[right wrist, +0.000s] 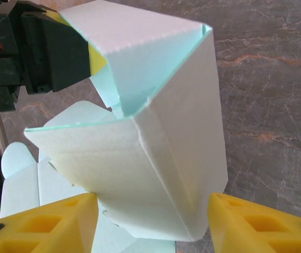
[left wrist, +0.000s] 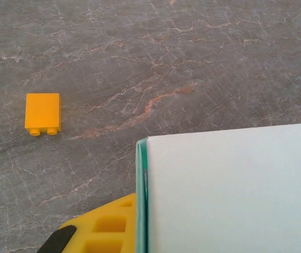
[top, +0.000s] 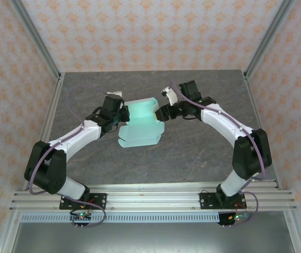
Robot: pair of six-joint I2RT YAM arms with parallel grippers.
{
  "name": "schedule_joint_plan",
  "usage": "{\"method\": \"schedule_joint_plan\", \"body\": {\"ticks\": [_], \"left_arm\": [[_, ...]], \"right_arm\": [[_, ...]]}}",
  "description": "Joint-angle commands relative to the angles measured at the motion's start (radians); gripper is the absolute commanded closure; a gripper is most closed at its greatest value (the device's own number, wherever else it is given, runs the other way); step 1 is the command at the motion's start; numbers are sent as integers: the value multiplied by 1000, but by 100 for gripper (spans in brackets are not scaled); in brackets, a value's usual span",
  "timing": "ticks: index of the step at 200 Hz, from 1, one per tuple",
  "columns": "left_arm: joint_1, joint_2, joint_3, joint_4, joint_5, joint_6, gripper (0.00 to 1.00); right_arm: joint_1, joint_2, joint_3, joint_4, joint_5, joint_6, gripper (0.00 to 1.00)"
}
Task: Fold the paper box
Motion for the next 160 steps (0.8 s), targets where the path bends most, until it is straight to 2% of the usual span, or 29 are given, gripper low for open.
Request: {"method": "schedule_joint_plan", "body": {"ticks": [1,57,91,120,160], "left_arm": [[3,-29,19,-7,12,11,99],[1,-30,19,-6,23,13,99],[-2,-26,21,-7,29,15,99],[-3,-23,25,-6,30,16,99],[-6,-20,26,-5,30,15,99]], "right_arm": [[6,30,52,20,20,-30,45],[35,53,53,81,111,-36,55],[67,53,39,128,240,-22,64],[108,42,29,163,409,-1,69],[187,39,22,198,708,58,72]]}}
